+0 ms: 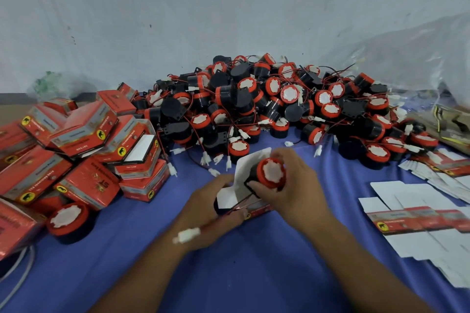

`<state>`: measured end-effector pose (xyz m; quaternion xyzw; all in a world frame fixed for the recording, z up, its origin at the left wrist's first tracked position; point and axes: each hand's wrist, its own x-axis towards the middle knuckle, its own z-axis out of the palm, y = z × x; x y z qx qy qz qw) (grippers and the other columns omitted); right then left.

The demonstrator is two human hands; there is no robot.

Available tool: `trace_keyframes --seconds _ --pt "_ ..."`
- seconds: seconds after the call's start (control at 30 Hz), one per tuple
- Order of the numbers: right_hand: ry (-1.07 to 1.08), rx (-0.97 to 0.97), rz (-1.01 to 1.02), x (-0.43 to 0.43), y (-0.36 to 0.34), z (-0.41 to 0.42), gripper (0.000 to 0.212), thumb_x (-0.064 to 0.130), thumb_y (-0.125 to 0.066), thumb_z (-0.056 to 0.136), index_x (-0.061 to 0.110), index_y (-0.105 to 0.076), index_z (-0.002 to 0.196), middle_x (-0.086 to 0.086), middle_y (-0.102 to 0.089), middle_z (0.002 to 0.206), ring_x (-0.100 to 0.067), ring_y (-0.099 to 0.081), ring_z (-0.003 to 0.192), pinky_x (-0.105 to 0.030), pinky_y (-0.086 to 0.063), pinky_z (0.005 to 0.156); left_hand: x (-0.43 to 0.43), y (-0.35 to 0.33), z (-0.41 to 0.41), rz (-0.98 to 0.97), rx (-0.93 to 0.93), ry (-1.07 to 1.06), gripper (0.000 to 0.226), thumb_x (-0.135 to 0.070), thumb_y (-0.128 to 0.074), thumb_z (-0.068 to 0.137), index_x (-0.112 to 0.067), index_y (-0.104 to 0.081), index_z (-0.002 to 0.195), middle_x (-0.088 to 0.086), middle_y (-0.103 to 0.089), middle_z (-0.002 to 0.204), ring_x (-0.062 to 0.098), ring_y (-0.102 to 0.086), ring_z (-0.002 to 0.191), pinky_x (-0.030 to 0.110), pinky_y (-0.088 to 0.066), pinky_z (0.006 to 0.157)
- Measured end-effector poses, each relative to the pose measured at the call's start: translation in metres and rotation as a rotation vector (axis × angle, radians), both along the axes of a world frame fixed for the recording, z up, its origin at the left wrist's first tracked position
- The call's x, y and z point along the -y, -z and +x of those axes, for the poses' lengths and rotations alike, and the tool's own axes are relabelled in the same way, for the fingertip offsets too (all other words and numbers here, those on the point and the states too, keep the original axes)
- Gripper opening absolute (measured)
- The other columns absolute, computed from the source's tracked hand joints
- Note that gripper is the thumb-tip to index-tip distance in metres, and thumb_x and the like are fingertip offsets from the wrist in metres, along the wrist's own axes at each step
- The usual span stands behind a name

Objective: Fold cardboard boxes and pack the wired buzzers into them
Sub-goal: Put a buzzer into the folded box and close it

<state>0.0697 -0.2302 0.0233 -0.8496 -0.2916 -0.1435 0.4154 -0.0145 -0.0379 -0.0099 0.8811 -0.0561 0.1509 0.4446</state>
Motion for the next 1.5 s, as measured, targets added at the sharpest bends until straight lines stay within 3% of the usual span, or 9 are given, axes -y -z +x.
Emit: trace_keyframes --seconds 0.13,0.2,0.37,0.57,0.8,0.93,1.13,1.33,1.5 --pt "0.046 0.252 -0.282 -0.01 0.002 -0.001 0.049 0.052 -0.078 0.074 0.025 -0.058 0.109 0.001 -0.057 0.093 -0.023 -0.053 0.083 -0.04 -0.049 0.069 0.0 0.003 0.001 -0.043 -0.038 -0.012 0.052 -0.053 -0.073 0.076 -0.053 -0.047 0.121 -0.027 -0.063 0.114 0.0 -0.063 0.101 0.012 -0.05 0.079" --pt "0.035 0.181 -0.34 -0.01 0.002 0.0 0.049 0.058 -0.073 0.077 0.022 -0.061 0.107 0.0 -0.056 0.093 -0.023 -0.05 0.086 -0.04 -0.046 0.075 -0.001 0.005 0.001 -0.054 -0.027 -0.035 0.051 -0.056 -0.071 0.077 -0.055 -0.043 0.12 -0.031 -0.058 0.118 -0.005 -0.06 0.105 0.009 -0.047 0.083" --pt "-0.132 0.09 -0.267 -0.005 0.007 0.001 0.037 0.04 -0.058 0.098 0.017 -0.065 0.126 -0.002 -0.056 0.126 -0.023 -0.052 0.109 -0.035 -0.045 0.092 -0.001 0.007 0.004 -0.026 0.056 -0.085 0.042 -0.043 -0.049 0.1 -0.043 -0.037 0.14 -0.014 -0.042 0.14 0.002 -0.042 0.131 0.036 -0.042 0.108" --pt "-0.195 0.149 -0.262 -0.006 0.013 0.003 0.024 0.03 -0.059 0.1 0.015 -0.078 0.104 -0.001 -0.064 0.109 -0.025 -0.054 0.094 -0.041 -0.044 0.087 0.004 -0.001 0.001 0.075 0.105 -0.209 0.035 -0.039 -0.043 0.103 -0.03 -0.065 0.128 -0.01 -0.024 0.157 0.006 -0.013 0.147 0.014 -0.015 0.111" --pt "-0.156 0.222 -0.28 -0.006 0.017 0.004 0.023 0.035 -0.063 0.097 0.018 -0.077 0.089 0.004 -0.062 0.105 -0.025 -0.052 0.095 -0.047 -0.044 0.083 0.006 -0.009 0.002 -0.13 0.041 -0.279 0.027 -0.013 -0.06 0.096 -0.027 -0.078 0.082 -0.02 -0.047 0.135 0.001 -0.042 0.124 0.007 -0.034 0.092" --pt "-0.129 0.282 -0.298 -0.008 0.013 -0.001 0.036 0.044 -0.053 0.097 0.017 -0.066 0.077 0.007 -0.064 0.092 -0.021 -0.054 0.09 -0.045 -0.043 0.081 0.005 -0.007 0.003 -0.095 0.024 -0.26 0.024 -0.011 -0.062 0.095 -0.012 -0.08 0.079 -0.017 -0.056 0.119 0.002 -0.057 0.108 0.015 -0.046 0.085" --pt "-0.134 -0.046 -0.08 -0.012 0.007 -0.002 0.055 0.056 -0.049 0.09 0.039 -0.03 0.139 0.019 -0.065 0.111 -0.001 -0.062 0.075 -0.027 -0.052 0.07 0.009 -0.01 0.001 -0.14 0.07 -0.155 0.039 0.001 -0.059 0.094 -0.032 -0.075 0.106 -0.01 -0.06 0.117 0.003 -0.061 0.104 0.02 -0.053 0.084" --pt "-0.222 0.149 0.06 -0.016 0.005 -0.011 0.023 0.039 -0.053 0.099 0.023 -0.062 0.112 0.01 -0.064 0.094 -0.007 -0.056 0.072 -0.021 -0.046 0.063 0.025 -0.012 0.008 -0.116 0.061 -0.242 0.053 0.0 -0.064 0.09 -0.053 -0.069 0.088 -0.009 -0.058 0.105 0.003 -0.059 0.095 0.013 -0.049 0.082" --pt "-0.22 0.215 0.035 -0.015 -0.003 -0.013 0.016 0.026 -0.062 0.096 0.012 -0.07 0.094 0.002 -0.066 0.081 -0.013 -0.058 0.07 -0.025 -0.046 0.065 0.031 -0.008 0.018 0.001 0.034 -0.38 0.03 -0.004 -0.067 0.087 -0.031 -0.08 0.086 -0.01 -0.058 0.081 0.006 -0.053 0.076 0.004 -0.036 0.063"
